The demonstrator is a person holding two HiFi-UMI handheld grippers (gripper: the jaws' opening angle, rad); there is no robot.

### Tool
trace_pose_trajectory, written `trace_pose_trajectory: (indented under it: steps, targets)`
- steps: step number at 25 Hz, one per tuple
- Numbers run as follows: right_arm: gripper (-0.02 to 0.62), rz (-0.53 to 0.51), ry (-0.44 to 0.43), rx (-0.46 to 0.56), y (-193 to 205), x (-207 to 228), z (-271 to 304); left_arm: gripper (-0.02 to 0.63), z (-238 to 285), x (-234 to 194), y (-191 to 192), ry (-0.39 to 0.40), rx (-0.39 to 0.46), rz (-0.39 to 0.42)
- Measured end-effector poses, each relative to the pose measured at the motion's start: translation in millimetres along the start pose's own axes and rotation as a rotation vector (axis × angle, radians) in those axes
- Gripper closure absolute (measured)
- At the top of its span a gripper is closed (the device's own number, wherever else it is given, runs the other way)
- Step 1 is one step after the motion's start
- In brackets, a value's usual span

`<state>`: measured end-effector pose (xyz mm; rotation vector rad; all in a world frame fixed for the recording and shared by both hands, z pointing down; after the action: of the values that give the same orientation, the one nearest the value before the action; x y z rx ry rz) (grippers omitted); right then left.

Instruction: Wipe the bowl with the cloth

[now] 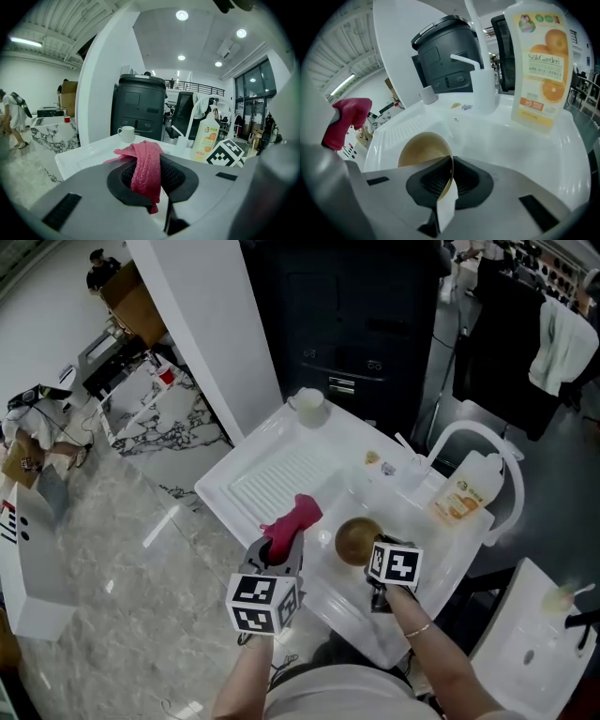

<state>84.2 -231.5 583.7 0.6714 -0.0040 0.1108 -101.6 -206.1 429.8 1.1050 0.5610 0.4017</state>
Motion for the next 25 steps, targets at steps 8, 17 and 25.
trace_pose_trajectory:
  steps: [8,17,25]
  targets:
    - [0.577,-0.046,0.020,-0.090,20.5,-12.3,57.3,0.557,4.1,-22.8,5.3,-0.054,-0.007,-0.040]
    - [0.577,-0.051,0.030,-0.159,49.5,-18.4,93.7,0.556,-0.2,-41.4,11.4,-0.104,-0.008,-0.062]
    - [0.575,-0.005,0.040,-0.212,60.3,-13.4,108.4,0.556,-2.5,-44.7,19.4,-0.120,-0.024,-0.082]
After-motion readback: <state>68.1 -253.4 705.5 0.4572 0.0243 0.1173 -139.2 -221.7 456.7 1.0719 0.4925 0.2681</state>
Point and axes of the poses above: the fingertips, and each gripper's own axes: z forward along the fingers, x to its right, y out of its underside, the point moved 1 cm from there along -z, backward along the fingers, and after that the axes turned 15 degrees about y, right-handed, at the moved point
